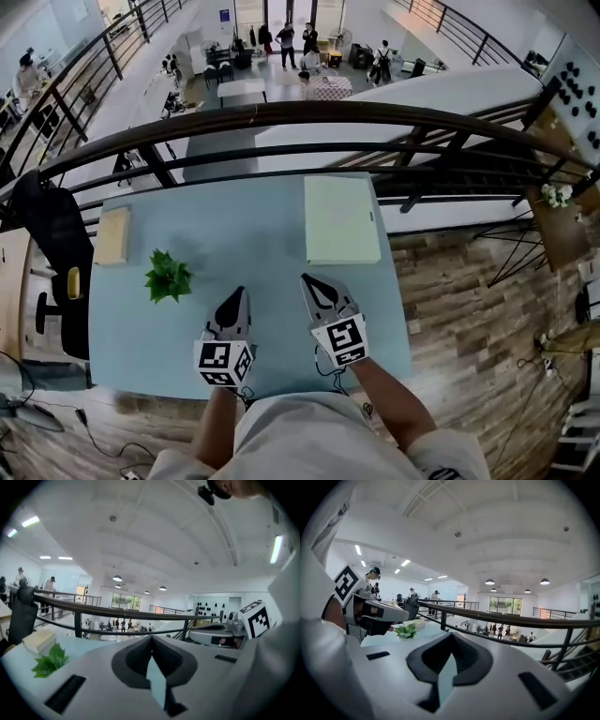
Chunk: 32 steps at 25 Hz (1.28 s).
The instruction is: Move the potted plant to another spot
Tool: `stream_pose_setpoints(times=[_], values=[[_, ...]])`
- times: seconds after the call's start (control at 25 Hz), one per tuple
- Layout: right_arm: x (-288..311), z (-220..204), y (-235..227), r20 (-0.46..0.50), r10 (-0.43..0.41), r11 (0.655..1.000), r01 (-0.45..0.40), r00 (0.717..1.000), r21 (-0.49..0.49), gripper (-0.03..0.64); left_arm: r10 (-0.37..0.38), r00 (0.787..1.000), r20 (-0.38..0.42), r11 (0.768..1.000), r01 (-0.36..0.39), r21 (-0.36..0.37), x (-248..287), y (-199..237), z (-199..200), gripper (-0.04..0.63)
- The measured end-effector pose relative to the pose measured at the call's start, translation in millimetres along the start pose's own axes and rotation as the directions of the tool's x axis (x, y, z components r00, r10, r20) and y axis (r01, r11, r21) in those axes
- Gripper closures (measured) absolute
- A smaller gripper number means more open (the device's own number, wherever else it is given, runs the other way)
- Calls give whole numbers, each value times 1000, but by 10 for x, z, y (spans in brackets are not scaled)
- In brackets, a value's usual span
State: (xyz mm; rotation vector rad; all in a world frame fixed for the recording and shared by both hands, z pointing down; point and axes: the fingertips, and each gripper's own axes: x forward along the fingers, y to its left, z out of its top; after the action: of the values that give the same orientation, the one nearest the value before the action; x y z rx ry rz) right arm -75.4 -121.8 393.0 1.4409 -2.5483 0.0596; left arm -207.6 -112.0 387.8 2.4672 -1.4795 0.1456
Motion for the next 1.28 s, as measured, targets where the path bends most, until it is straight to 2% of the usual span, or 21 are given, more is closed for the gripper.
stream_pose_setpoints(times=[0.08,0.2,0.56,0.76,1.28], values=[[-34,192,-71,37,-4,1000,5,999,-15,614,9,999,42,999,-11,43,-7,-62,226,584],[-75,415,-137,78,-7,999,10,997,-34,614,29,995,96,998,-34,47,-28,-78,463,584],[-190,856,-277,161,-25,998,33,987,-52,614,80,983,166,993,-93,73,-164,-39,734,584],[-226,887,-338,167,-44,997,53,985,-47,614,86,980,179,992,-102,81,-151,-68,792,584],[-284,946,-268,179,-51,996,62,983,-59,614,44,984,171,994,-61,92,-168,-200,778,584]])
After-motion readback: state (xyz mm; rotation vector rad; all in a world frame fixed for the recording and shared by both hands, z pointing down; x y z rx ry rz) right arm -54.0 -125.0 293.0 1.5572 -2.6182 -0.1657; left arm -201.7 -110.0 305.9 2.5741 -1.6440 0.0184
